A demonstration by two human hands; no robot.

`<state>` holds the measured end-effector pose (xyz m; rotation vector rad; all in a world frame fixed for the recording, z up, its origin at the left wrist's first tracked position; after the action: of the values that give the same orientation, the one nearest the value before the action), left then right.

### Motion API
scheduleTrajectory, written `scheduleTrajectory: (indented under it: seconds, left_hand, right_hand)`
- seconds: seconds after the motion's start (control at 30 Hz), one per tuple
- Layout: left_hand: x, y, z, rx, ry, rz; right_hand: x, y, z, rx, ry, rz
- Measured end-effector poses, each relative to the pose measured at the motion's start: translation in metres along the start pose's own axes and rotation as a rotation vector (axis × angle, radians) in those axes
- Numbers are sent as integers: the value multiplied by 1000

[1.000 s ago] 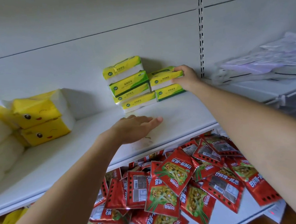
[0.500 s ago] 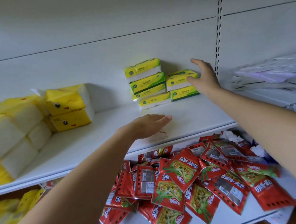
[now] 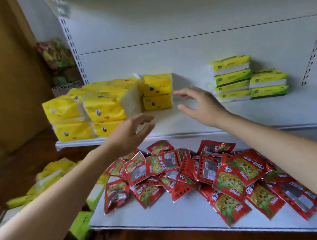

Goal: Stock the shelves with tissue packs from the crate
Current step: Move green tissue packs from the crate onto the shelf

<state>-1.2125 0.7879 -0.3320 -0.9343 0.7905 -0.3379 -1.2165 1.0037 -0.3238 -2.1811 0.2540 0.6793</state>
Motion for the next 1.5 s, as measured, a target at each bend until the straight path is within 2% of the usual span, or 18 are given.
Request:
scheduleTrajectory:
  seconds: [0.13,0.4,0.5,0.63,0.73,0.83,1.03,1.17,1.33,1.5]
  left_hand:
    - [97,-27,-47,132,-113,14]
    - [298,-72,-160,54,-529,-36]
    - [366,-103,-187,17,-686,46]
    - [434,-123,-219,-20,-832,141]
    - [471,-121,-238,-23,-903,108]
    - [493,-113,-251,-17,-946,63]
    - [500,-89,-294,38,-1017,-9]
    - [496,-62,-328,96,-1033,-154]
    - [485,-37,-366,185,-1088,-227]
    - [479,-14,-380,335,-1101,-156]
  right_hand:
    - [44,81,-75,-49,-91,-163]
    - [126,274,-194,-216,-98,-560]
    - [144,330,-240,-258,-109,-719]
    - [169,395,-292,-304,-123,-849]
    - [189,441,-311,-276,-108,-924]
    - [198,481,-313,-128,-104,-1011]
    - [177,533,-299,173,-10,-984]
    - [166,555,-286,285,129,-959]
    - [173,573,-271,226,322,-963]
    - [173,584,-264,195,350,-936]
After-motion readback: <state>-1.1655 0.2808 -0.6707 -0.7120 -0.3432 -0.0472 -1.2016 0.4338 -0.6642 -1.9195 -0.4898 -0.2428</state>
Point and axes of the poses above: each hand's wrist, its own x-axis away from the middle knuckle, its own y-axis out of the palm, z = x × y, the point moved 2 cm from there along -x, towards the middle knuckle, and after that the axes turned 8 degrees about y, right-handed, at the moved point
